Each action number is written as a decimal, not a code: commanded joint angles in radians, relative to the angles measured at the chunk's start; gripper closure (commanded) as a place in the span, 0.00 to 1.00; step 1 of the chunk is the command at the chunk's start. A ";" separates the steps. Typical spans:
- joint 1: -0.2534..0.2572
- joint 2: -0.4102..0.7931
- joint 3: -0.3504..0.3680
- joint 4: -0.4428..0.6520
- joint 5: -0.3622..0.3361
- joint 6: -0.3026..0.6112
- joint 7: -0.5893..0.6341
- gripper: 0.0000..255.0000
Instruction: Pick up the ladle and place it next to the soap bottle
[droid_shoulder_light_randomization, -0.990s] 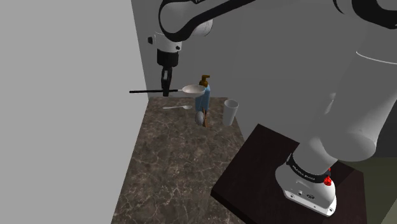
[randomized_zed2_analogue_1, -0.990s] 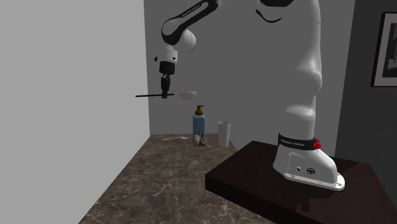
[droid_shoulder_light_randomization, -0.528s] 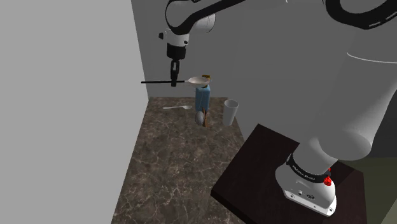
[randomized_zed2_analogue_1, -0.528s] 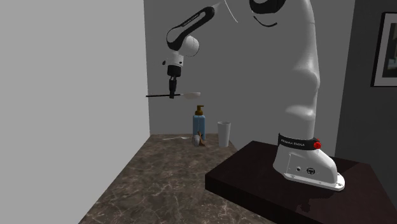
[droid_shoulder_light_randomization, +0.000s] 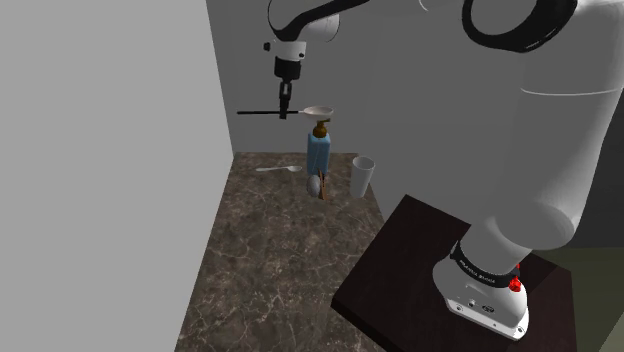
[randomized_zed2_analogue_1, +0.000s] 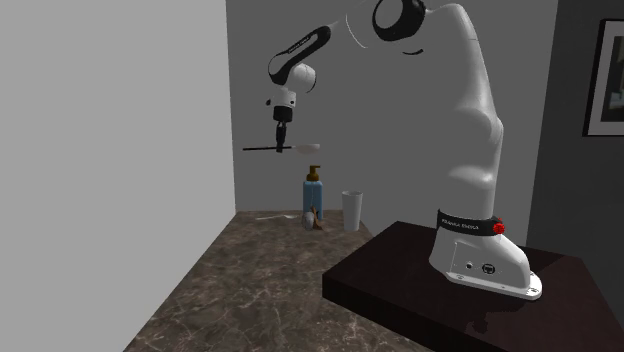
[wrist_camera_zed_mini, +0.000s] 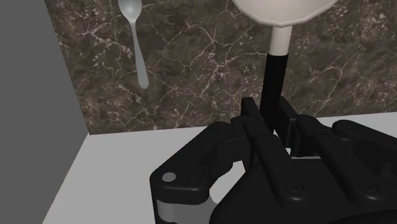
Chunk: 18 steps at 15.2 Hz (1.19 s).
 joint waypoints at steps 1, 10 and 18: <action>-0.024 0.028 -0.012 0.042 0.004 -0.020 -0.035 1.00; -0.040 0.079 -0.017 0.024 0.013 0.046 -0.069 1.00; -0.040 0.117 -0.013 -0.030 0.022 0.136 -0.085 1.00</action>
